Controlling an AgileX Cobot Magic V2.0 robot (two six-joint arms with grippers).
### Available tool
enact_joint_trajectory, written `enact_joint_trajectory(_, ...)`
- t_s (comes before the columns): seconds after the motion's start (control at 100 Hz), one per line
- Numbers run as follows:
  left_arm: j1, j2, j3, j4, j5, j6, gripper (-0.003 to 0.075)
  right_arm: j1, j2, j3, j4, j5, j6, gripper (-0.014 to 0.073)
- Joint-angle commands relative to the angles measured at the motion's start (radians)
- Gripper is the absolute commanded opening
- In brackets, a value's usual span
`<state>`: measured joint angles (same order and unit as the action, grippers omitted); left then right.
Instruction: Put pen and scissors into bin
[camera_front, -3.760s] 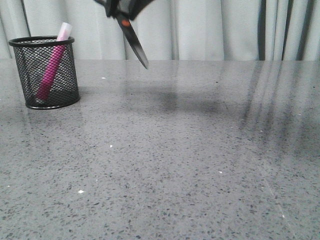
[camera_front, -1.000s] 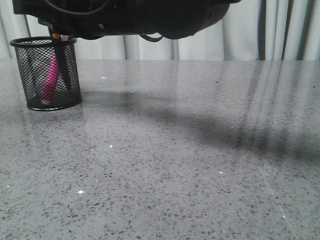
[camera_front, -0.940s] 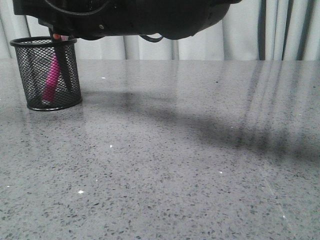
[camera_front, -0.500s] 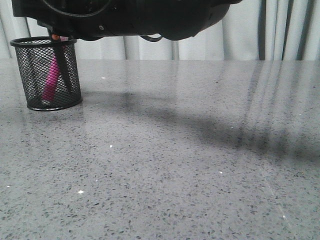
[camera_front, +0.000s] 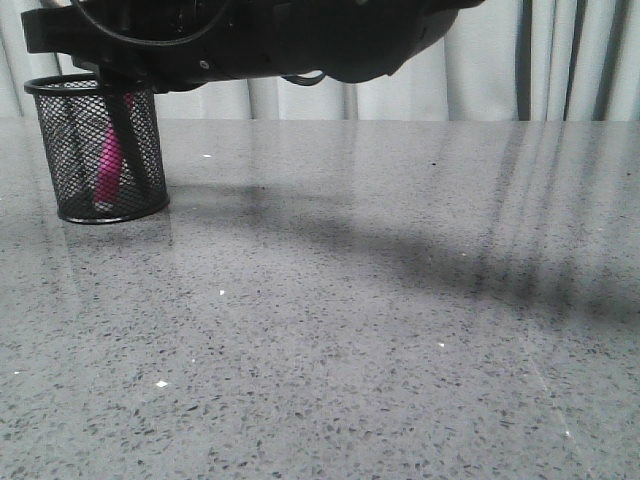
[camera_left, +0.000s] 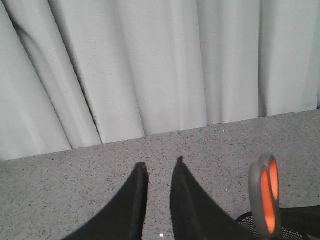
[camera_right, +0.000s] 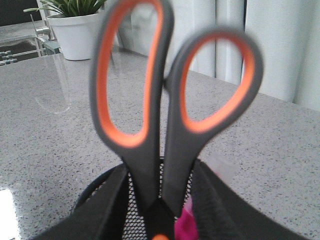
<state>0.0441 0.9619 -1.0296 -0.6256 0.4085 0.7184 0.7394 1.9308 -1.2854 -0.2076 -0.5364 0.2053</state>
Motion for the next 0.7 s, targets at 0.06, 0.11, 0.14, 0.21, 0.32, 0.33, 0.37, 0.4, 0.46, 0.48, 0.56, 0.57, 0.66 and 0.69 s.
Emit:
enact_joint_trajectory(0.06, 0.002, -0.016, -0.027, -0.018, -0.066, -0.011, 0.0095, 0.001, -0.054, -0.024, -0.007, -0.113, -0.008, 0.0342)
enact_joint_trajectory(0.11, 0.002, -0.016, -0.027, -0.018, -0.066, -0.011, 0.0095, 0.001, -0.056, -0.024, -0.007, -0.132, -0.008, 0.0349)
enact_joint_trajectory(0.14, 0.002, -0.016, -0.027, -0.018, -0.066, -0.011, 0.0095, 0.001, -0.058, -0.024, -0.007, -0.146, -0.008, 0.0349)
enact_joint_trajectory(0.21, 0.002, -0.016, -0.027, -0.018, -0.066, -0.011, 0.0095, 0.001, -0.064, -0.024, -0.007, -0.159, -0.008, 0.0349)
enact_joint_trajectory(0.32, 0.002, -0.016, -0.027, -0.018, -0.066, -0.011, 0.0095, -0.001, -0.087, -0.024, -0.007, -0.159, -0.008, 0.0342)
enact_joint_trajectory(0.33, 0.002, -0.016, -0.027, -0.018, -0.066, -0.011, 0.0095, -0.004, -0.090, -0.024, -0.007, -0.161, -0.008, 0.0340)
enact_joint_trajectory(0.37, 0.002, -0.016, -0.027, -0.018, -0.066, -0.011, 0.0095, -0.008, -0.102, -0.024, -0.007, -0.163, -0.008, 0.0324)
enact_joint_trajectory(0.4, 0.002, -0.016, -0.027, -0.018, -0.066, -0.011, 0.0095, -0.010, -0.113, -0.024, -0.007, -0.163, -0.008, 0.0306)
enact_joint_trajectory(0.46, 0.002, -0.016, -0.027, -0.018, -0.066, -0.011, 0.0095, -0.020, -0.137, -0.024, -0.007, -0.163, -0.008, 0.0248)
enact_joint_trajectory(0.48, 0.002, -0.016, -0.027, -0.018, -0.066, -0.011, 0.0095, -0.025, -0.146, -0.024, -0.007, -0.163, -0.008, 0.0223)
enact_joint_trajectory(0.56, 0.002, -0.016, -0.027, -0.018, -0.066, -0.011, 0.0095, -0.045, -0.189, -0.024, -0.007, -0.139, -0.008, 0.0118)
enact_joint_trajectory(0.57, 0.002, -0.016, -0.027, -0.018, -0.066, -0.011, 0.0095, -0.050, -0.194, -0.024, -0.007, -0.135, -0.008, 0.0095)
enact_joint_trajectory(0.66, 0.002, -0.016, -0.027, -0.018, -0.068, -0.011, 0.0094, -0.078, -0.254, -0.024, -0.007, -0.049, -0.008, -0.0055)
enact_joint_trajectory(0.69, 0.002, -0.016, -0.027, -0.018, -0.071, -0.011, 0.0094, -0.092, -0.275, -0.024, -0.007, -0.015, -0.009, -0.0074)
